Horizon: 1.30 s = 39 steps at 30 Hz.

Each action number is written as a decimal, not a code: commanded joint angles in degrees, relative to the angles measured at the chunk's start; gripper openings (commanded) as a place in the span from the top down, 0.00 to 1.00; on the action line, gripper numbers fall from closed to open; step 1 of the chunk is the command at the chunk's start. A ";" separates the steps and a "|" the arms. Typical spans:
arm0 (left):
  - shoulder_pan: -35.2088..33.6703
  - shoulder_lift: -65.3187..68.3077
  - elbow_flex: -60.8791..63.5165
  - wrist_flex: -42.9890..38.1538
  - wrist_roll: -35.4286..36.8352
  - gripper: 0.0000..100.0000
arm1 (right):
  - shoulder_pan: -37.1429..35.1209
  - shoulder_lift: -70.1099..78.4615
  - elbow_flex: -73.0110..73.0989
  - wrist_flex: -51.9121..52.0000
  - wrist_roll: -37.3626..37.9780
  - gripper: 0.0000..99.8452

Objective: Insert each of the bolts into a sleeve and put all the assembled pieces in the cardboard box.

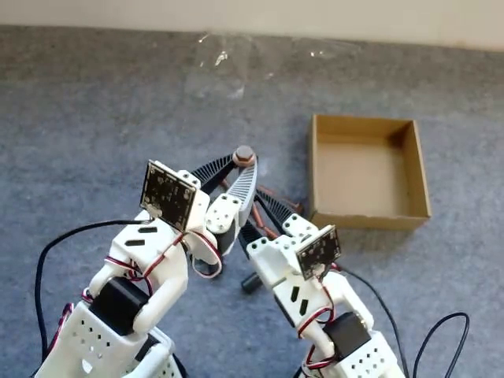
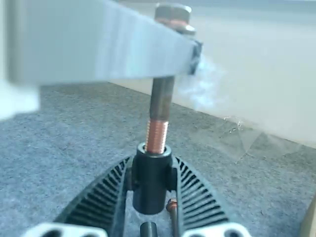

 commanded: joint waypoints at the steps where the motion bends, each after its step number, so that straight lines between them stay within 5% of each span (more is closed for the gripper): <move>1: 1.80 -1.19 0.13 -1.93 0.79 0.99 | -0.48 -0.84 6.02 0.13 -0.09 1.00; 39: -1.01 -1.27 6.02 2.90 0.79 0.99 | -0.31 -0.84 5.67 0.13 -0.09 1.00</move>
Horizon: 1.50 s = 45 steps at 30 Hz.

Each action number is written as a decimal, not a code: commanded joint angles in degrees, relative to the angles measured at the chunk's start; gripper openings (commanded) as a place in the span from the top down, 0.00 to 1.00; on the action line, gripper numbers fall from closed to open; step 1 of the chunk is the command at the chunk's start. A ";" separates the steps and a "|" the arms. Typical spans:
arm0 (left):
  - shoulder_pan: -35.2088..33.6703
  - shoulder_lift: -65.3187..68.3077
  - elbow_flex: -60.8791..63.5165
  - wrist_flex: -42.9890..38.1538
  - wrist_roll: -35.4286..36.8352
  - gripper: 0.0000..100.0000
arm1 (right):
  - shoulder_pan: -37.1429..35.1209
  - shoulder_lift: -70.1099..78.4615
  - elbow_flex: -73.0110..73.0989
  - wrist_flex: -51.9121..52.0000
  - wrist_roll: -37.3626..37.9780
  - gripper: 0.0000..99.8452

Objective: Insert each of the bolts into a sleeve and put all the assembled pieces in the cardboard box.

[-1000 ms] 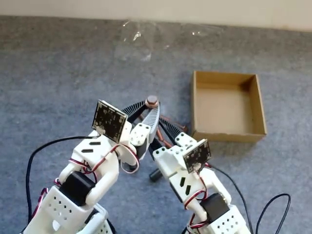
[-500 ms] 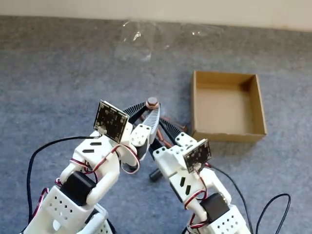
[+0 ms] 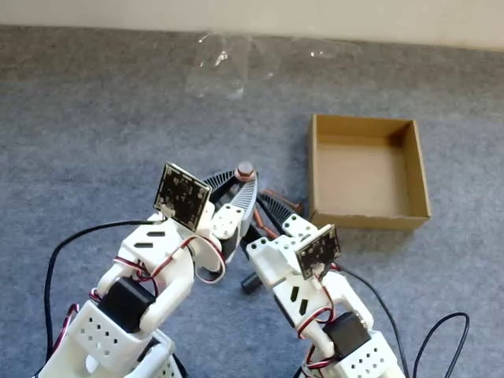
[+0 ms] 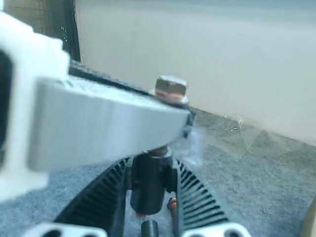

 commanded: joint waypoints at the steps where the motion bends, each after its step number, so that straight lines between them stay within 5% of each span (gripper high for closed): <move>1: -1.36 -1.19 0.48 0.26 0.00 0.99 | -0.31 -0.92 5.67 0.04 0.09 1.00; 9: -1.89 -1.19 0.48 0.00 -0.18 0.98 | -0.31 -0.92 5.67 0.04 0.09 1.00; 18: -1.89 -1.19 0.48 0.00 -0.18 0.73 | -0.31 -0.92 5.67 0.04 0.09 1.00; 40: -9.45 -1.54 -7.34 -4.66 -0.09 0.73 | -0.31 -0.92 5.85 0.04 0.09 1.00; 45: -19.03 -7.25 -8.22 -1.49 -0.09 0.73 | -0.22 -0.92 5.93 0.92 0.09 1.00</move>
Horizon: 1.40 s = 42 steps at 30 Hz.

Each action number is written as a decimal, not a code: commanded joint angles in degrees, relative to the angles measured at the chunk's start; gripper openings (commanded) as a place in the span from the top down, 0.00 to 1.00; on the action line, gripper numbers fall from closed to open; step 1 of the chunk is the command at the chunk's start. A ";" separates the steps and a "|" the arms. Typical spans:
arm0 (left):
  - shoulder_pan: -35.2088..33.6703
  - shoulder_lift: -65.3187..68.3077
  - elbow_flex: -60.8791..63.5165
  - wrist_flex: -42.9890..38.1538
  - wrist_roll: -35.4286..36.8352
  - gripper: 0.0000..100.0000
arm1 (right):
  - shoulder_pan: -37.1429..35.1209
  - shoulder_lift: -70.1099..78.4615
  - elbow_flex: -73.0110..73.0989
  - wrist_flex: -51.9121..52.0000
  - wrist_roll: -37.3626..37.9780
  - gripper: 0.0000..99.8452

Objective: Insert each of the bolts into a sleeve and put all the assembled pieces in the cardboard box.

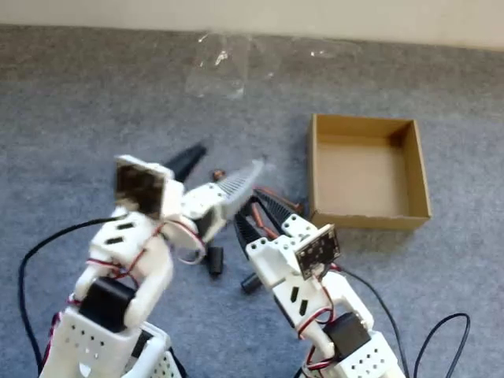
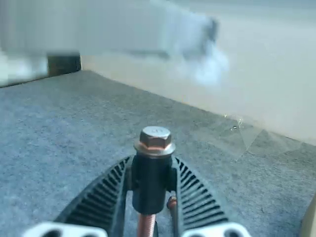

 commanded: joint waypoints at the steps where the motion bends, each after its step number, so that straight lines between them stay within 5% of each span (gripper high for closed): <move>1: -8.84 -5.14 -3.30 3.78 0.35 0.73 | -0.13 -0.92 5.93 1.27 0.00 1.00; 9: -19.38 -18.51 11.56 12.13 0.35 0.74 | -0.22 -0.92 5.67 3.38 0.00 1.00; 17: -22.90 -26.59 20.00 12.40 0.35 1.00 | 6.02 -0.84 -0.48 13.05 0.00 1.00; 30: -23.25 -25.54 20.97 20.40 0.35 0.99 | 17.63 0.66 -24.92 30.81 5.54 1.00; 42: -23.34 -25.71 27.03 20.66 -3.60 0.99 | 30.73 37.49 -49.27 31.34 5.63 1.00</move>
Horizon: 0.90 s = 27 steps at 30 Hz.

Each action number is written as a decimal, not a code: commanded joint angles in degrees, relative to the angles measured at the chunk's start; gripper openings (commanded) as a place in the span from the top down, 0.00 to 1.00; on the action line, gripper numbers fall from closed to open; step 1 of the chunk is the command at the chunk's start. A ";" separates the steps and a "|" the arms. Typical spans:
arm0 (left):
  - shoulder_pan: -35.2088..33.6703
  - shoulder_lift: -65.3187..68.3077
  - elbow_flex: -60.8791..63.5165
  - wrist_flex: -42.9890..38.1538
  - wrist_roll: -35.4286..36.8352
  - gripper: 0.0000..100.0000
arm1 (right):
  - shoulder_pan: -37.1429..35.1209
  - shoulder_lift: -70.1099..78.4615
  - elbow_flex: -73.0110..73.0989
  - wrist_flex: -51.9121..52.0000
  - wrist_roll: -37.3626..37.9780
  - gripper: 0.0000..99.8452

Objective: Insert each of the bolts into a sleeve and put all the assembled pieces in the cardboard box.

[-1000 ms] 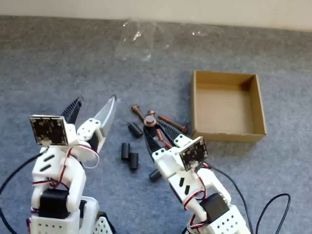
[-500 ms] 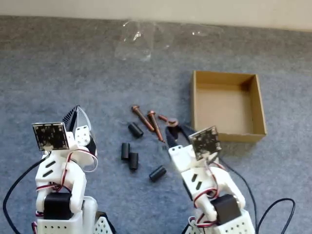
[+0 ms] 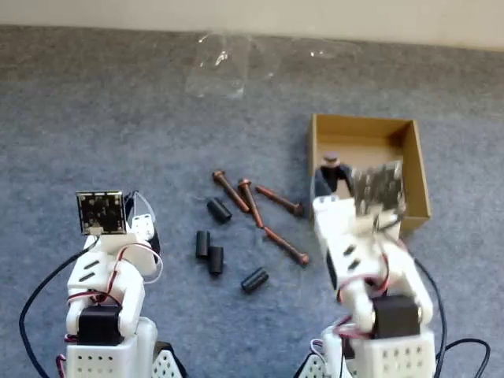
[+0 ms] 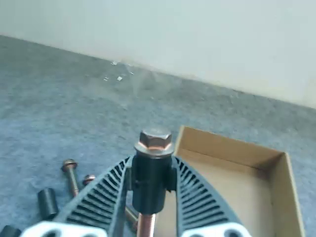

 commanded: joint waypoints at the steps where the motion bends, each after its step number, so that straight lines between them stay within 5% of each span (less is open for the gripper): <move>1: -0.75 -0.04 0.04 0.53 -0.62 0.99 | 4.62 14.29 -10.68 -0.48 0.79 1.00; 18: -0.84 -0.04 0.31 0.53 -0.62 0.99 | 8.22 72.92 -43.65 -0.57 0.79 1.00; 27: -0.84 -0.04 1.19 0.18 -0.62 0.99 | 10.15 92.26 -57.01 -0.22 0.70 0.99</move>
